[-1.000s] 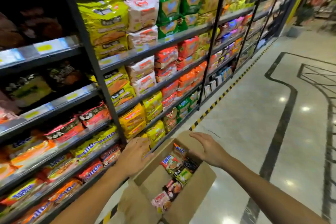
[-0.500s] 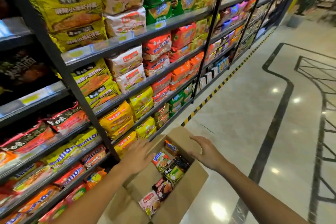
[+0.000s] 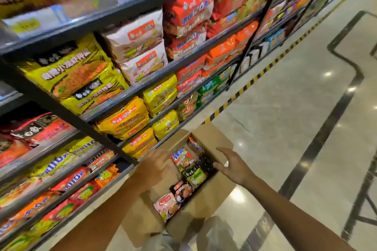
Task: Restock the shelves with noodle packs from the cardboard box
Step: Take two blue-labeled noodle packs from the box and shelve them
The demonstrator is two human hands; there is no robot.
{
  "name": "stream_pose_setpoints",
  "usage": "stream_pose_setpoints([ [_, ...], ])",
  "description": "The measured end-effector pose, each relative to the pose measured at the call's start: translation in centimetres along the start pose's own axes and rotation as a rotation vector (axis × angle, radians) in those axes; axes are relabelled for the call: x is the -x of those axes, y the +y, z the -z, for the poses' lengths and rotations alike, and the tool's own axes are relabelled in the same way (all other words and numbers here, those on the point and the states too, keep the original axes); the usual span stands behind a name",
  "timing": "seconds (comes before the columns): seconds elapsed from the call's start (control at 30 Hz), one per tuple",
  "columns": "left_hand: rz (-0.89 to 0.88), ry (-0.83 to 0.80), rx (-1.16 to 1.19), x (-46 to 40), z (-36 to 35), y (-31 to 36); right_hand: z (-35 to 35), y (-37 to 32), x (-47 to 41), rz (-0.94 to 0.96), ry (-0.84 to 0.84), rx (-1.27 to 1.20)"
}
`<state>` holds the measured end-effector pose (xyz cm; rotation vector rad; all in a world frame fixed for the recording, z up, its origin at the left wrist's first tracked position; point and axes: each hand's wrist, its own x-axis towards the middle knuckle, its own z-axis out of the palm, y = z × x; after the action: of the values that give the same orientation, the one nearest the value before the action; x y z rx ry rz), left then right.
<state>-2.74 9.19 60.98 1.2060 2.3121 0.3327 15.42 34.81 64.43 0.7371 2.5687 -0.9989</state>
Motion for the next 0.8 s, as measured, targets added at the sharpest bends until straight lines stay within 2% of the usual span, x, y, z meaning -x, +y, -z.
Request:
stream_pose_setpoints([
  [0.13,0.141,-0.005,0.041,-4.1,-3.5,-2.3,-1.9,3.8,-7.3,-0.05,-0.086,-0.046],
  [0.27,0.226,0.012,0.093,-8.8,-9.6,-4.8,-7.0,10.2,-15.5,-0.153,-0.142,-0.135],
  [0.4,0.166,0.066,0.14,-13.7,-18.1,-8.0,-13.9,16.5,-22.4,-0.184,-0.12,-0.182],
  [0.47,0.188,0.104,0.165,-15.8,-23.3,-10.0,-17.9,20.0,-25.6,-0.192,-0.109,-0.194],
  [0.67,0.282,0.058,0.253,-20.9,-39.4,-16.8,-29.6,29.9,-32.2,-0.253,-0.1,-0.236],
  [0.8,0.369,-0.006,0.249,-23.3,-47.5,-20.8,-35.7,34.8,-35.5,-0.375,-0.081,-0.38],
])
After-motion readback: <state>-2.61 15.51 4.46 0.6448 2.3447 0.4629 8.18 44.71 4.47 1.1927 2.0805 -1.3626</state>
